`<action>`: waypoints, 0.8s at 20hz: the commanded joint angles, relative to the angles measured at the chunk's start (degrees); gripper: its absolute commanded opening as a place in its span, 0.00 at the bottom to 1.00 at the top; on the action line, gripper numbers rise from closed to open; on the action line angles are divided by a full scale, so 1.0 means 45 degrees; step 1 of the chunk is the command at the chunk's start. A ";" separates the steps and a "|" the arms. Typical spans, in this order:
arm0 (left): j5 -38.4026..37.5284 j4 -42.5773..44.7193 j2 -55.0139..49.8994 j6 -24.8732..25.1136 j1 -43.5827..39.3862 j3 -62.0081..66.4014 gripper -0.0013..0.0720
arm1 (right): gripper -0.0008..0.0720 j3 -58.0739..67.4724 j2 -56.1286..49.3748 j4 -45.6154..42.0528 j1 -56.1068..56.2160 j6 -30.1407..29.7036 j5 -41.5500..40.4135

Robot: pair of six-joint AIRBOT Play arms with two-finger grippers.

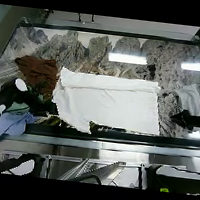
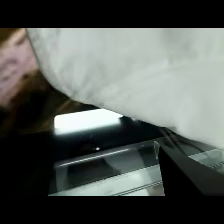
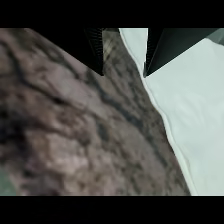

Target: Fold the shirts.

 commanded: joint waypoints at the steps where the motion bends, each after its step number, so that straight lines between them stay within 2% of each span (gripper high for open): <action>1: 0.2671 -0.2929 0.0695 0.2074 0.0471 -0.2191 0.96 | 0.41 -0.1258 0.0126 0.0262 -0.0233 -0.0345 0.0447; 4: 0.3065 -0.3274 -0.0257 0.2832 0.0476 -0.2273 0.96 | 0.42 -0.1647 0.0131 0.0131 -0.0180 -0.0423 0.0860; 8: 0.3424 -0.3653 -0.1297 0.3293 0.0423 -0.2263 0.96 | 0.43 -0.2171 0.0126 0.0146 -0.0151 -0.0529 0.0855; 9: 0.3696 -0.4124 -0.1331 0.3541 0.0374 -0.2263 0.83 | 0.43 -0.2288 0.0126 0.0141 -0.0015 -0.0559 0.0850; 12: 0.3264 -0.5707 -0.1316 0.4775 0.0374 -0.2171 0.05 | 0.43 -0.2414 0.0117 0.0131 0.0840 -0.0622 0.0986; 13: 0.2725 -0.5683 -0.1316 0.4857 0.0374 -0.1996 0.04 | 0.56 -0.2414 0.0117 0.0117 0.1175 -0.0617 0.1005; 14: 0.2157 -0.5595 -0.1316 0.4857 0.0374 -0.1802 0.04 | 0.56 -0.2414 0.0102 0.0126 0.1418 -0.0612 0.1005; 15: 0.1588 -0.5595 -0.1316 0.4852 0.0393 -0.1613 0.04 | 0.48 -0.2414 0.0097 0.0117 0.1603 -0.0617 0.1005; 16: 0.1127 -0.5600 -0.1316 0.4847 0.0413 -0.1409 0.04 | 0.48 -0.2414 0.0097 0.0126 0.1719 -0.0612 0.1005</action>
